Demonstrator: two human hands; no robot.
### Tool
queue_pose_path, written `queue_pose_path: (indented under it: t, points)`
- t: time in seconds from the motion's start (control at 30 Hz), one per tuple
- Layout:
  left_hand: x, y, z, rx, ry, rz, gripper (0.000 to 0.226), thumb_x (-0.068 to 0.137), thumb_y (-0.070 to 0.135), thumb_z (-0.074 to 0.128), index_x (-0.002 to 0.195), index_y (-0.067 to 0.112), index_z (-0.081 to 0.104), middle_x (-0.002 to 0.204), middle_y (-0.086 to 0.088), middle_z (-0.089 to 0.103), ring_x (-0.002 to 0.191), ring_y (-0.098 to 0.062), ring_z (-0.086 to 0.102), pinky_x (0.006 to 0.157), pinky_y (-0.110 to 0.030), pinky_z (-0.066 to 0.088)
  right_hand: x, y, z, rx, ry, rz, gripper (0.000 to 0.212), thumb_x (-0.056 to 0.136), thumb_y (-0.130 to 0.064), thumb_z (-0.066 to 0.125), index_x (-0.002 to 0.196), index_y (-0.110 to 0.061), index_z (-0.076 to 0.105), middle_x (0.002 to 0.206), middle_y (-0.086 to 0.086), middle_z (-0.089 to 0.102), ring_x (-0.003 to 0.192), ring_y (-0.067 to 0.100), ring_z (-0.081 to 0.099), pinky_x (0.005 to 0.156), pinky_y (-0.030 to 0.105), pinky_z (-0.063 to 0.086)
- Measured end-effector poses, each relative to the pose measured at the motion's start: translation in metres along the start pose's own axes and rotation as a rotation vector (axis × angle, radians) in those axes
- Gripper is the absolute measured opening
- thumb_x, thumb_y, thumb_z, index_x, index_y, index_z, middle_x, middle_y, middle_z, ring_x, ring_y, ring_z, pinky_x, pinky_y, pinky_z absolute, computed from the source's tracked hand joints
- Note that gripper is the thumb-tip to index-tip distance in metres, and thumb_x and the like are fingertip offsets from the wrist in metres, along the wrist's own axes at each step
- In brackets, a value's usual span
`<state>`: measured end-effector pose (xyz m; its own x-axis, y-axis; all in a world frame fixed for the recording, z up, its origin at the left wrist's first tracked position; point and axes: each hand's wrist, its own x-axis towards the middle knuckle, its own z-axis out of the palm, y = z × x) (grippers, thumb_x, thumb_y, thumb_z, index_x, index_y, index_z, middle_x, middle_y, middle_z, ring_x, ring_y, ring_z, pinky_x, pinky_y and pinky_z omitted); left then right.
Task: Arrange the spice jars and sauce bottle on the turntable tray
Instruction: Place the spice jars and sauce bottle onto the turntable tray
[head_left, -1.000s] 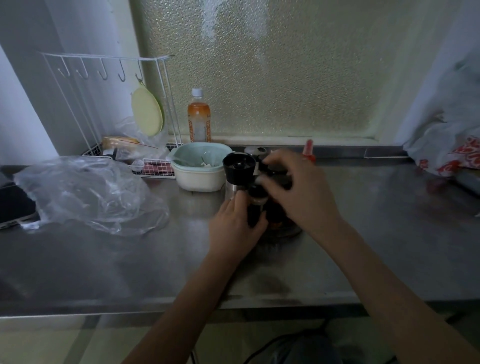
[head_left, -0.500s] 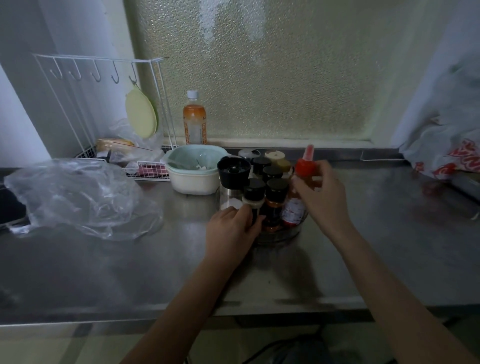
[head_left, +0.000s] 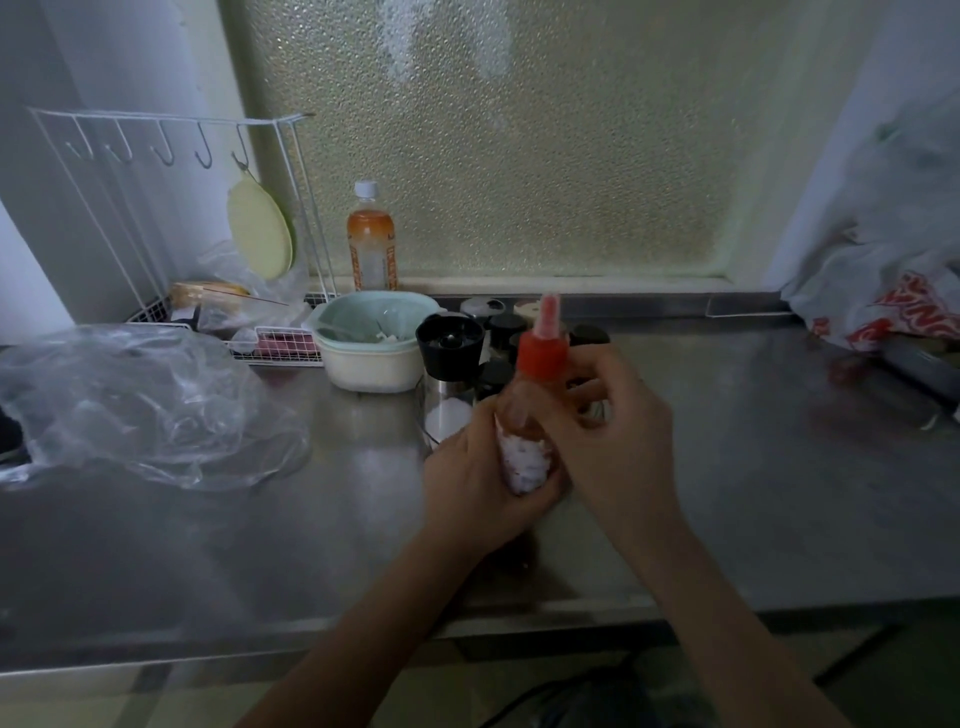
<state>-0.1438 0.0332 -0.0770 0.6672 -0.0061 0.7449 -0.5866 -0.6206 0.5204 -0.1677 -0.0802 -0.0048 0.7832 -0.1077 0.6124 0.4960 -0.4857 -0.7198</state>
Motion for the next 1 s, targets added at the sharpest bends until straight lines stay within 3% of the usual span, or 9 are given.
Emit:
queue_pose_path:
  t: [0.13, 0.2, 0.33, 0.4, 0.5, 0.6, 0.7, 0.8, 1.0]
  points:
    - [-0.002, -0.007, -0.005, -0.044, 0.157, -0.169, 0.052, 0.061, 0.059, 0.060, 0.097, 0.028, 0.040, 0.079, 0.011, 0.061, 0.066, -0.012, 0.063, 0.055, -0.016, 0.045, 0.024, 0.030, -0.013, 0.097, 0.163, 0.093, 0.021, 0.092, -0.038, 0.047, 0.096, -0.026, 0.063, 0.083, -0.004, 0.066, 0.072, 0.012, 0.061, 0.070, 0.030, 0.054]
    - [0.000, -0.007, -0.008, -0.064, 0.180, -0.233, 0.052, 0.060, 0.057, 0.061, 0.097, 0.026, 0.041, 0.078, 0.015, 0.058, 0.068, -0.012, 0.063, 0.056, -0.023, 0.050, 0.046, 0.061, -0.020, -0.043, 0.190, 0.211, 0.023, 0.091, -0.026, 0.051, 0.112, -0.018, 0.058, 0.101, 0.005, 0.065, 0.081, 0.011, 0.058, 0.075, 0.024, 0.049]
    - [0.003, -0.010, -0.009, -0.058, 0.197, -0.291, 0.050, 0.060, 0.056, 0.061, 0.097, 0.033, 0.037, 0.081, 0.018, 0.057, 0.072, -0.009, 0.062, 0.062, -0.032, 0.054, 0.067, 0.105, -0.013, -0.138, -0.205, 0.447, 0.056, 0.083, -0.026, 0.067, 0.133, -0.016, 0.043, 0.129, 0.007, 0.055, 0.115, 0.024, 0.054, 0.094, 0.035, 0.045]
    - [0.002, -0.011, -0.008, -0.059, 0.195, -0.288, 0.049, 0.060, 0.056, 0.062, 0.097, 0.036, 0.036, 0.082, 0.015, 0.059, 0.073, -0.012, 0.064, 0.063, -0.036, 0.056, 0.066, 0.115, -0.003, -0.142, -0.248, 0.392, 0.051, 0.081, -0.024, 0.069, 0.127, -0.014, 0.048, 0.121, 0.008, 0.060, 0.113, 0.024, 0.057, 0.086, 0.029, 0.045]
    - [0.001, -0.012, -0.007, -0.047, 0.194, -0.285, 0.048, 0.061, 0.059, 0.060, 0.096, 0.038, 0.035, 0.082, 0.009, 0.061, 0.073, -0.015, 0.064, 0.063, -0.038, 0.056, 0.062, 0.112, -0.002, -0.100, -0.132, 0.301, 0.037, 0.078, -0.022, 0.073, 0.109, -0.015, 0.055, 0.096, 0.000, 0.061, 0.093, 0.022, 0.064, 0.064, 0.017, 0.044]
    - [0.001, -0.013, -0.007, -0.037, 0.208, -0.289, 0.052, 0.062, 0.061, 0.057, 0.098, 0.029, 0.039, 0.082, 0.005, 0.062, 0.072, -0.019, 0.064, 0.063, -0.038, 0.054, 0.062, 0.085, -0.015, -0.088, 0.128, 0.172, 0.035, 0.075, -0.025, 0.075, 0.101, -0.020, 0.052, 0.089, -0.008, 0.059, 0.075, 0.005, 0.060, 0.065, 0.015, 0.044]
    - [0.003, -0.014, -0.007, -0.047, 0.201, -0.270, 0.051, 0.064, 0.059, 0.057, 0.100, 0.029, 0.038, 0.082, 0.008, 0.060, 0.072, -0.014, 0.062, 0.062, -0.031, 0.052, 0.067, 0.048, -0.035, 0.014, 0.283, 0.106, 0.033, 0.076, -0.025, 0.072, 0.099, -0.021, 0.048, 0.082, -0.017, 0.057, 0.069, -0.012, 0.054, 0.061, 0.002, 0.040]
    - [0.002, -0.011, -0.010, -0.128, 0.202, -0.219, 0.048, 0.066, 0.054, 0.061, 0.101, 0.028, 0.040, 0.081, 0.019, 0.057, 0.071, 0.001, 0.060, 0.059, -0.017, 0.048, 0.060, 0.029, -0.045, -0.007, 0.189, 0.127, 0.031, 0.077, -0.024, 0.069, 0.098, -0.022, 0.047, 0.080, -0.021, 0.055, 0.067, -0.018, 0.053, 0.059, -0.002, 0.038]
    - [-0.005, -0.007, -0.013, -0.463, 0.105, -0.038, 0.042, 0.069, 0.033, 0.068, 0.103, 0.018, 0.049, 0.090, 0.015, 0.065, 0.079, -0.009, 0.066, 0.068, -0.030, 0.055, -0.001, 0.015, -0.028, 0.130, -0.002, 0.117, 0.039, 0.076, -0.021, 0.074, 0.108, -0.025, 0.052, 0.090, -0.022, 0.063, 0.080, -0.005, 0.064, 0.065, 0.008, 0.050]
